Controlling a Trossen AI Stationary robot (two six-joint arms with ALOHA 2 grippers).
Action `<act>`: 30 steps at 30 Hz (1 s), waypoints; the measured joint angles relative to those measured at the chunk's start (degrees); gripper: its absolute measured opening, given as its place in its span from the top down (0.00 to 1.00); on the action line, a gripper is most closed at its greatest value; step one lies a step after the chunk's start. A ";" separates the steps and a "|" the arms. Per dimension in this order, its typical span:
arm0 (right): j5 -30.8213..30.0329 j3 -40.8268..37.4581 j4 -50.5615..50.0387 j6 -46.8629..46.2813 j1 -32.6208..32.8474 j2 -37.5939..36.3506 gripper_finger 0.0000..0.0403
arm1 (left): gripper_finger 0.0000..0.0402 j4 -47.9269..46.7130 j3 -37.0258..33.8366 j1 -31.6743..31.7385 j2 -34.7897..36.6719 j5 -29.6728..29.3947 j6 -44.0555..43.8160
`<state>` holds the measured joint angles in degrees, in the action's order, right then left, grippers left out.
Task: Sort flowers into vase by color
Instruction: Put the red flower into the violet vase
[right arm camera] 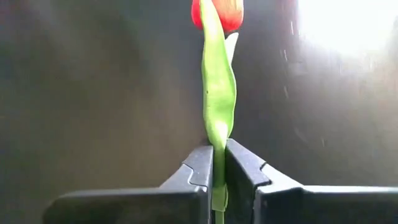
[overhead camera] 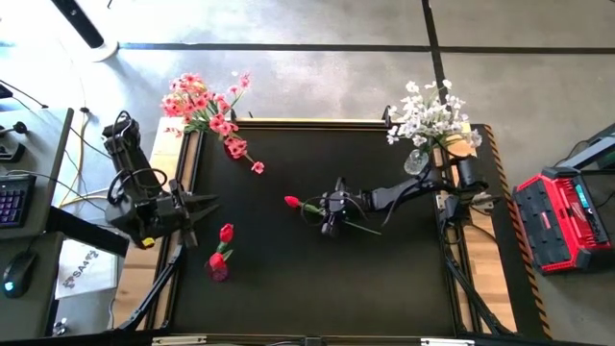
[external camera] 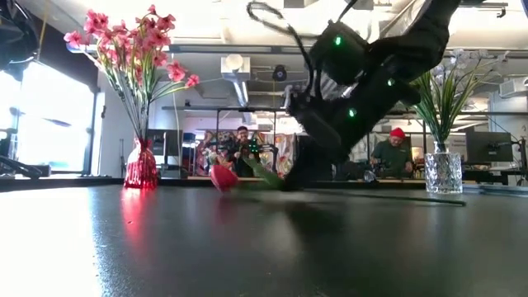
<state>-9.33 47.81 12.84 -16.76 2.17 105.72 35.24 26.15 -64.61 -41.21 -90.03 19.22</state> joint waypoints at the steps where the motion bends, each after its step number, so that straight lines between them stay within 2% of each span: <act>1: -0.24 0.00 1.17 -0.45 0.23 -0.61 0.96 | 0.75 0.48 0.00 0.39 0.00 0.01 0.00; 6: -4.63 0.04 13.72 0.78 1.77 -4.62 0.99 | 0.75 0.86 0.00 2.30 0.02 0.05 0.10; 10: -6.21 0.04 30.57 6.46 2.76 -6.84 0.99 | 0.74 0.71 0.00 4.09 -0.08 2.68 -0.02; 13: -1.99 0.13 43.45 10.97 3.09 -6.82 0.99 | 0.72 0.64 0.00 5.90 -0.11 7.41 -1.14; 17: 6.79 0.13 52.87 15.37 3.11 -6.70 0.99 | 0.63 0.11 0.00 9.40 -1.15 13.62 -3.59; 23: 14.09 3.43 54.67 18.28 3.13 -6.66 1.00 | 0.49 0.08 -0.01 17.81 -4.44 27.04 -5.76; 30: 16.93 12.69 49.77 18.66 3.30 -2.92 1.00 | 0.47 1.42 0.00 30.06 -9.45 45.60 -10.81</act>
<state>7.60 60.50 62.62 1.90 5.47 102.80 36.66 26.15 -34.55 -50.66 -44.43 8.41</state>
